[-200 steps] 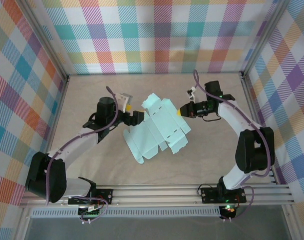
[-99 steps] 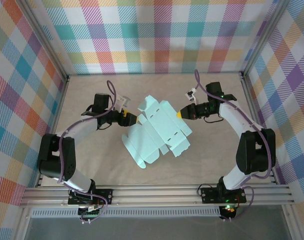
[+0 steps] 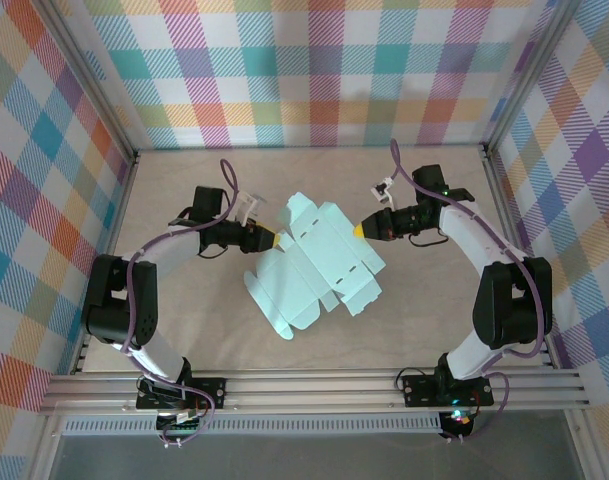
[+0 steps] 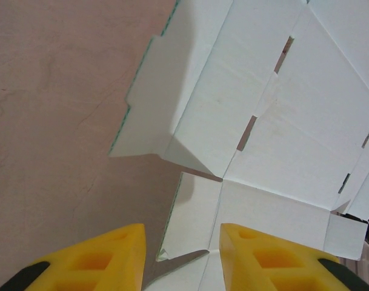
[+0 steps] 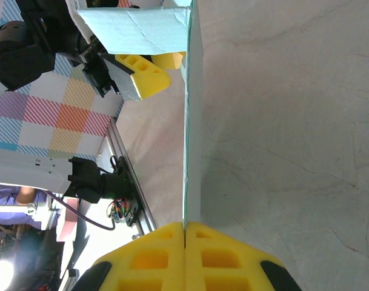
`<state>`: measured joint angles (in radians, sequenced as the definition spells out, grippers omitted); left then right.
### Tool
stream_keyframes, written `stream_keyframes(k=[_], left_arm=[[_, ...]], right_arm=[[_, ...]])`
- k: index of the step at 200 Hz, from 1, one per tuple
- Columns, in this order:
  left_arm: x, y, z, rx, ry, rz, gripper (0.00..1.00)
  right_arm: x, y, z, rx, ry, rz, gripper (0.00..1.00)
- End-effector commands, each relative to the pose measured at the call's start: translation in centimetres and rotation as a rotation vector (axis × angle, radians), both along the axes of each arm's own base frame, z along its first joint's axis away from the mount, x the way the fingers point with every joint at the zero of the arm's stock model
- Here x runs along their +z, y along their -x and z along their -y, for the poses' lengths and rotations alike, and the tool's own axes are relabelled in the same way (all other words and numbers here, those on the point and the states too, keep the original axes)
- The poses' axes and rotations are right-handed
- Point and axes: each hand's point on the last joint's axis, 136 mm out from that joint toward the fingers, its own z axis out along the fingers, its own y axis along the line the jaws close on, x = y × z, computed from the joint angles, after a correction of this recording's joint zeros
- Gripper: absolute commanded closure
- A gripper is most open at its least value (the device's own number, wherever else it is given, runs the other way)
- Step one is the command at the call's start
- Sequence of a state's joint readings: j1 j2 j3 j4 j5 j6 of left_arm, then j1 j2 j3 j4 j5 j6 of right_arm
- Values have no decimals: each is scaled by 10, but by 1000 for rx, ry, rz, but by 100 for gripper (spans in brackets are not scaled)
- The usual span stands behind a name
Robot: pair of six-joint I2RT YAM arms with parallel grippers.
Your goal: Fold the paper box
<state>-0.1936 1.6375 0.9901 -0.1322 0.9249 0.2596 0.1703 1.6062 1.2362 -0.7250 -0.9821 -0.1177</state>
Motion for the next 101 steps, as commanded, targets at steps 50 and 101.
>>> stream_keyframes(k=[50,101], left_arm=[[5,3,5,-46,39,4,77],[5,6,7,-30,-3,66,100]], right_arm=[[22,2,-1,24,-54,50,100],[21,1,-1,21,-52,51,100]])
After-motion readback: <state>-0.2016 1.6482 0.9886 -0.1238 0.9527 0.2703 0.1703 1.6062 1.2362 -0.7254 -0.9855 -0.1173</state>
